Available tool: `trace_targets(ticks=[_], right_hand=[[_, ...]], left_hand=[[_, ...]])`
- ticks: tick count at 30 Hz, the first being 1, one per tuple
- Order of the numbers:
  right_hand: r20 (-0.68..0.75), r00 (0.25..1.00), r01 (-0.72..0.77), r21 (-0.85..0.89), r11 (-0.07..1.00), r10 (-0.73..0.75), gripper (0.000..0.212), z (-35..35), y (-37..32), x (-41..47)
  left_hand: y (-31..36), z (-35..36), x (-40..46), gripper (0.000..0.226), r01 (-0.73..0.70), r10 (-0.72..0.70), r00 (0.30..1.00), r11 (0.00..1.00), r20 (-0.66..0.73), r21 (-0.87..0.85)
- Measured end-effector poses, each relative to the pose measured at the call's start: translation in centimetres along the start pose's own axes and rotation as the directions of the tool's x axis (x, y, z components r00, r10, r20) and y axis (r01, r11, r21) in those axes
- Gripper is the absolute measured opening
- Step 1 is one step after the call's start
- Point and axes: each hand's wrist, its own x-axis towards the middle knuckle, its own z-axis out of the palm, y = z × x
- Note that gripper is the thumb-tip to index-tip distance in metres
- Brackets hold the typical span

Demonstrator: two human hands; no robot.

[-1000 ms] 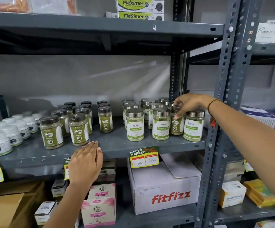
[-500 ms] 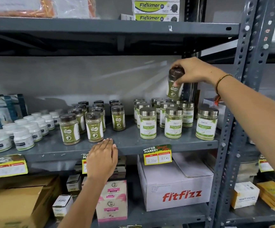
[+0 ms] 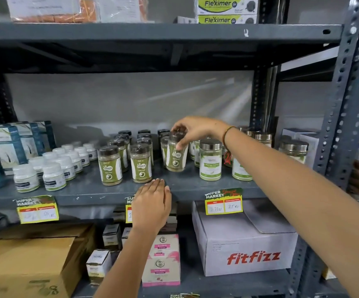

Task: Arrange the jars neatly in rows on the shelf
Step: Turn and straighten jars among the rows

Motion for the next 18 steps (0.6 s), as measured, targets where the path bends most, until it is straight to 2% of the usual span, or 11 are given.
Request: trace_targets(ticks=[6, 18], right_hand=[[0.109, 0.994, -0.016, -0.069, 0.998, 0.023, 0.07, 2.3, 0.1, 2.7], [0.167, 0.985, -0.047, -0.001, 0.999, 0.047, 0.072, 3.1, 0.1, 3.6]], left_hand=[[-0.2, 0.3, 0.1, 0.043, -0.006, 0.006, 1.0, 1.0, -0.018, -0.014], [-0.3, 0.3, 0.1, 0.044, -0.013, 0.013, 1.0, 1.0, -0.008, -0.019]])
